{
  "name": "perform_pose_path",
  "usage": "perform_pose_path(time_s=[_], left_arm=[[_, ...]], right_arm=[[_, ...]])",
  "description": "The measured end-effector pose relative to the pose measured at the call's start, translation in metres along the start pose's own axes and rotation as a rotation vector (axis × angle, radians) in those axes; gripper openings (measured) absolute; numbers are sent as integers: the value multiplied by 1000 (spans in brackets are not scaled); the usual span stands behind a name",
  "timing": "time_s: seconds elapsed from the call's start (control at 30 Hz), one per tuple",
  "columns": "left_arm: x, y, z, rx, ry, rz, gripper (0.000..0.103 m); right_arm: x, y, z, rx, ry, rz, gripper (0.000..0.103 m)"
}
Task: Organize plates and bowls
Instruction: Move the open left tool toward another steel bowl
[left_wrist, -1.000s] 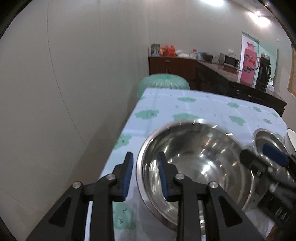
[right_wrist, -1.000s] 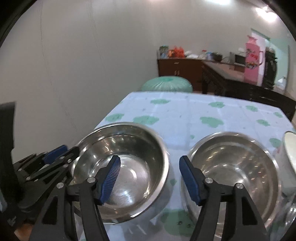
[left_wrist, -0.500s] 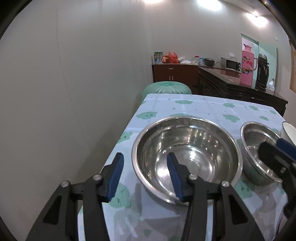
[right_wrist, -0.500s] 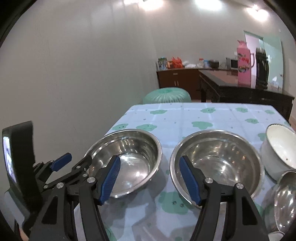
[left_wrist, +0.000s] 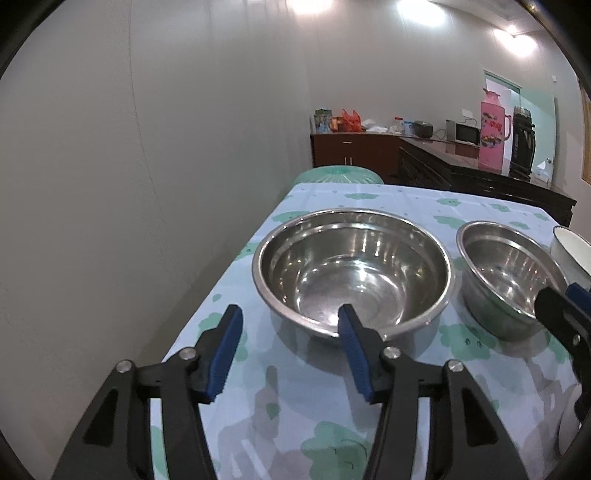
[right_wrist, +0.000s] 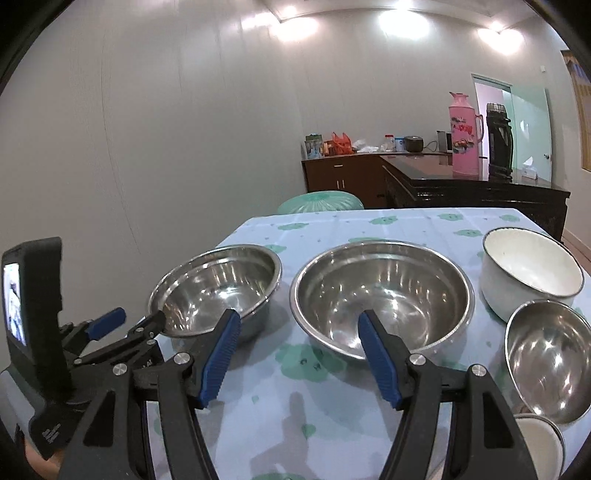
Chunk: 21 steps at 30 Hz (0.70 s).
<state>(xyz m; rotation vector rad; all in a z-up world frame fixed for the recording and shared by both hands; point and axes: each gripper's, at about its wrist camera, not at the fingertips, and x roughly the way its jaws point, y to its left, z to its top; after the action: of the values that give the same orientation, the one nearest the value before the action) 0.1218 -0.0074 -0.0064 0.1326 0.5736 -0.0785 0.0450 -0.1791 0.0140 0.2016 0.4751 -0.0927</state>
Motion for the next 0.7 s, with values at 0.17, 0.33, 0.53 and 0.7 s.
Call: perform_pose_path(time_s=[0.17, 0.33, 0.53, 0.7], left_arm=[[-8, -5, -5, 0, -12, 6, 54], [-14, -12, -11, 4, -7, 0, 54], [-24, -19, -21, 1, 15, -20, 54], [-29, -25, -31, -1, 45, -40, 54]], right_arm=[[-8, -7, -2, 10, -19, 5, 68], [-13, -10, -8, 9, -7, 11, 68], [-21, -15, -15, 7, 10, 14, 68], [-25, -22, -24, 14, 44, 14, 68]])
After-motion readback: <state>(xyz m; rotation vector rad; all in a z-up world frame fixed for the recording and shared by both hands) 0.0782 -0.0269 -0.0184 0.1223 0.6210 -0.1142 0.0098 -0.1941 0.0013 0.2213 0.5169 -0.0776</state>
